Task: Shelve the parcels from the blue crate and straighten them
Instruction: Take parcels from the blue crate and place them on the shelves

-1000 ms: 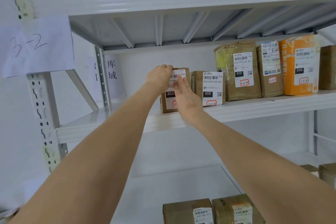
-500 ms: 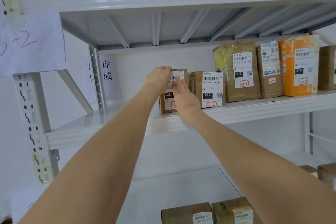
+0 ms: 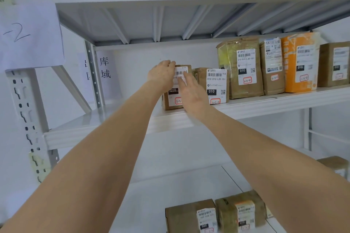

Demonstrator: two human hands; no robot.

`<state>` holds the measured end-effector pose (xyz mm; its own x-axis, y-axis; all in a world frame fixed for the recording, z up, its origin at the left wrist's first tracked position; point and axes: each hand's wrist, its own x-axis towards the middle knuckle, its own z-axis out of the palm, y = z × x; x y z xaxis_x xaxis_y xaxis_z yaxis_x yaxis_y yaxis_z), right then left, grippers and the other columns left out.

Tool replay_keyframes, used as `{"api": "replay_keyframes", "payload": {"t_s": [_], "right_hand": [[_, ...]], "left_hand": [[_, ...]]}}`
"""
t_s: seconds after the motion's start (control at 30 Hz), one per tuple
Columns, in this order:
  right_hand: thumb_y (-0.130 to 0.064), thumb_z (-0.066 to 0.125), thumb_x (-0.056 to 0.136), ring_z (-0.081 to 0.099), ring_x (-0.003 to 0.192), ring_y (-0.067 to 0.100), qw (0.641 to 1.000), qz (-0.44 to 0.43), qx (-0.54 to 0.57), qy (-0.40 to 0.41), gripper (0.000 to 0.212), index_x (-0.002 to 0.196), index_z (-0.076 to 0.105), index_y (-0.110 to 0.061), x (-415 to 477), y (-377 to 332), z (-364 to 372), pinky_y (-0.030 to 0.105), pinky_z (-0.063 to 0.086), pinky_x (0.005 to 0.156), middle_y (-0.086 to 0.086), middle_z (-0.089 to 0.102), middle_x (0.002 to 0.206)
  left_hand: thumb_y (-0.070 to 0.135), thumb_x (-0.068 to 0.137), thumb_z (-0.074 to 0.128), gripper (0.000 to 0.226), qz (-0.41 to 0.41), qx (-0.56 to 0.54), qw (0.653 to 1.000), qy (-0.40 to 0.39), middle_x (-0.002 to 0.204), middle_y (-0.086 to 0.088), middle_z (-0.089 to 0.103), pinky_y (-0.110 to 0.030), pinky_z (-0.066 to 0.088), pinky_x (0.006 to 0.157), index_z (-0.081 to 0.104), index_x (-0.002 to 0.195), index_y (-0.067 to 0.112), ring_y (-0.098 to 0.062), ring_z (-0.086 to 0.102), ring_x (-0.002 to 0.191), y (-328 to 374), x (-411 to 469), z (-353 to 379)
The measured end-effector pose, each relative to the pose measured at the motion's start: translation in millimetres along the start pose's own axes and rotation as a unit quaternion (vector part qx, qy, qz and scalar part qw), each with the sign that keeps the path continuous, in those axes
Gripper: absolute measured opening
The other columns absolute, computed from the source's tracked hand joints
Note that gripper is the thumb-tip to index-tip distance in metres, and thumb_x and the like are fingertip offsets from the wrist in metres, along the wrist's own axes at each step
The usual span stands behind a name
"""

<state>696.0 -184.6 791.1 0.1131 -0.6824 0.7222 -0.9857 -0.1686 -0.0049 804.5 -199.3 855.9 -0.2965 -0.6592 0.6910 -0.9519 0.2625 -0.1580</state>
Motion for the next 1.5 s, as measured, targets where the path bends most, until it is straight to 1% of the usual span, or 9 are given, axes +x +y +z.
{"api": "replay_keyframes", "payload": {"t_s": [0.23,0.33,0.47,0.57,0.83,0.93,1.07,1.27,1.5], "right_hand": [[-0.008,0.059,0.084,0.027,0.138,0.027,0.996,0.055,-0.022,0.060,0.072,0.147,0.025,-0.014,-23,18,-11,0.038,0.036,0.100,0.009,0.025,0.151],[-0.007,0.060,0.084,0.025,0.140,0.028,0.992,0.112,-0.021,0.050,0.073,0.148,0.026,-0.017,-45,39,-10,0.039,0.032,0.105,0.010,0.025,0.151],[-0.007,0.056,0.086,0.028,0.136,0.027,0.984,0.168,-0.036,0.036,0.059,0.141,0.036,-0.017,-88,79,-6,0.036,0.031,0.103,0.009,0.030,0.146],[-0.009,0.056,0.088,0.023,0.140,0.027,0.978,0.206,-0.043,0.008,0.058,0.142,0.035,-0.017,-128,110,0,0.037,0.030,0.106,0.010,0.024,0.151],[-0.018,0.054,0.093,0.022,0.141,0.030,0.946,0.305,-0.067,-0.086,0.054,0.143,0.033,-0.016,-275,215,28,0.041,0.029,0.109,0.012,0.026,0.151],[-0.023,0.051,0.094,0.027,0.137,0.029,0.931,0.339,-0.060,-0.124,0.047,0.138,0.037,-0.016,-342,256,33,0.040,0.032,0.107,0.010,0.032,0.145],[-0.017,0.053,0.093,0.015,0.144,0.029,0.904,0.371,-0.042,-0.210,0.056,0.144,0.030,-0.016,-429,310,31,0.039,0.027,0.113,0.011,0.021,0.153],[-0.019,0.057,0.091,0.017,0.143,0.030,0.866,0.392,-0.037,-0.308,0.059,0.143,0.031,-0.016,-549,387,35,0.039,0.030,0.109,0.011,0.021,0.152],[-0.020,0.060,0.092,0.011,0.146,0.032,0.818,0.416,-0.022,-0.396,0.062,0.145,0.028,-0.014,-644,451,62,0.040,0.030,0.111,0.013,0.021,0.153]], "left_hand": [[0.004,0.088,0.052,0.057,0.043,-0.035,0.996,0.067,0.145,-0.006,0.035,-0.038,0.040,0.095,0.035,0.141,0.013,-0.025,0.038,0.131,32,-24,2],[0.003,0.089,0.050,0.053,0.084,-0.060,0.991,0.083,0.142,-0.008,0.037,-0.038,0.045,0.086,0.036,0.140,0.010,-0.026,0.042,0.126,60,-33,12],[0.002,0.090,0.044,0.055,0.118,-0.103,0.986,0.056,0.143,-0.009,0.036,-0.040,0.047,0.089,0.032,0.143,0.010,-0.026,0.037,0.130,110,-48,34],[0.003,0.091,0.043,0.052,0.142,-0.135,0.980,0.020,0.140,-0.009,0.037,-0.039,0.045,0.085,0.033,0.141,0.010,-0.026,0.039,0.128,156,-67,53],[0.005,0.091,0.048,0.058,0.201,-0.187,0.953,-0.131,0.146,-0.006,0.031,-0.038,0.041,0.096,0.029,0.145,0.014,-0.025,0.035,0.132,308,-144,127],[0.008,0.090,0.050,0.053,0.223,-0.194,0.937,-0.184,0.141,-0.008,0.034,-0.039,0.044,0.092,0.034,0.141,0.013,-0.026,0.040,0.128,375,-188,156],[0.007,0.088,0.052,0.053,0.241,-0.198,0.915,-0.255,0.138,-0.009,0.038,-0.037,0.047,0.087,0.038,0.139,0.014,-0.027,0.047,0.122,467,-248,185],[0.016,0.095,0.049,0.053,0.252,-0.191,0.877,-0.361,0.146,-0.009,0.033,-0.037,0.042,0.100,0.029,0.144,0.011,-0.024,0.037,0.132,586,-331,220],[0.011,0.092,0.049,0.044,0.270,-0.198,0.843,-0.422,0.133,-0.012,0.040,-0.040,0.047,0.082,0.040,0.134,0.006,-0.029,0.045,0.121,667,-395,270]]}}
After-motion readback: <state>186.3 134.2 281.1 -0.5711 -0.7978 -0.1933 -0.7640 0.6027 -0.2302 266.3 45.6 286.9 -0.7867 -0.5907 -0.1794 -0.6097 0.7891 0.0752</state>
